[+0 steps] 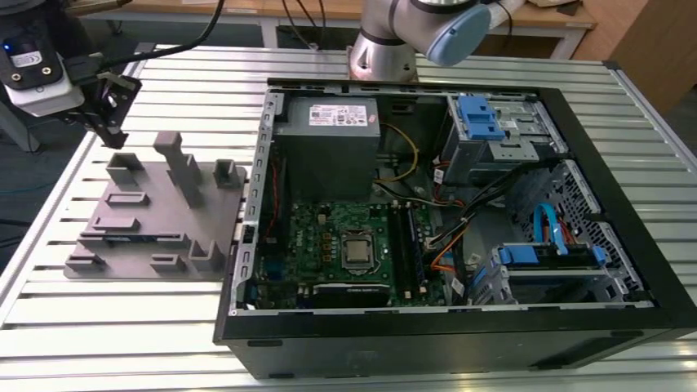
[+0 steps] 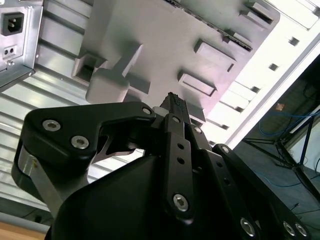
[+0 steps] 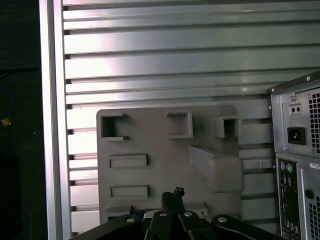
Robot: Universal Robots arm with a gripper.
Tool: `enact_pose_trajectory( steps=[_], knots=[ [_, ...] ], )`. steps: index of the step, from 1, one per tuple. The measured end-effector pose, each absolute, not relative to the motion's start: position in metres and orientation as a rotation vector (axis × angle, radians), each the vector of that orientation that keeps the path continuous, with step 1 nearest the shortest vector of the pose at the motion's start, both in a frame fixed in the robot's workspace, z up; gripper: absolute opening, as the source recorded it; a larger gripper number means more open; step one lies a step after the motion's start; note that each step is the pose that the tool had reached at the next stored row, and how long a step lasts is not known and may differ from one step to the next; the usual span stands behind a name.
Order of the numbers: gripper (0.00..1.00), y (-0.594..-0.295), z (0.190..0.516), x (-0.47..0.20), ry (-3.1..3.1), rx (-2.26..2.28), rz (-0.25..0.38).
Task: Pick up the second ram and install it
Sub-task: 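Reach for the second ram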
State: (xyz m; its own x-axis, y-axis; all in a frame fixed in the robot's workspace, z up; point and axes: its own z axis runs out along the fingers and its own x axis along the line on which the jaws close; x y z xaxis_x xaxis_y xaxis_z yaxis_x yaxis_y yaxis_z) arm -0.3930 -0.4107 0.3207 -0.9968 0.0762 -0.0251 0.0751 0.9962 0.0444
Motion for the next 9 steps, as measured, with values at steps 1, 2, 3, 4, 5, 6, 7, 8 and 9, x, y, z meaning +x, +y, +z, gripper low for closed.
enact_pose_trajectory(
  steps=[1, 2, 3, 4, 5, 6, 7, 8, 9],
  knots=[
    [0.07, -0.4107, 0.3195, -0.3943, 3.112, 0.118, 0.068],
    [0.07, -0.4107, 0.3182, -0.3956, 3.112, 0.118, 0.068],
    [0.07, -0.4107, 0.3169, -0.3967, 3.112, 0.118, 0.068],
    [0.07, -0.4107, 0.3157, -0.3979, 3.112, 0.118, 0.068],
    [0.07, -0.4107, 0.3147, -0.3991, 3.112, 0.118, 0.068],
    [0.07, -0.4107, 0.3136, -0.4003, 3.112, 0.118, 0.068],
    [0.07, -0.4107, 0.3125, -0.4015, 3.112, 0.118, 0.068],
    [0.07, -0.4107, 0.3114, -0.4026, 3.112, 0.118, 0.068],
    [0.07, -0.4107, 0.3105, -0.4039, 3.112, 0.118, 0.068]
  ],
)
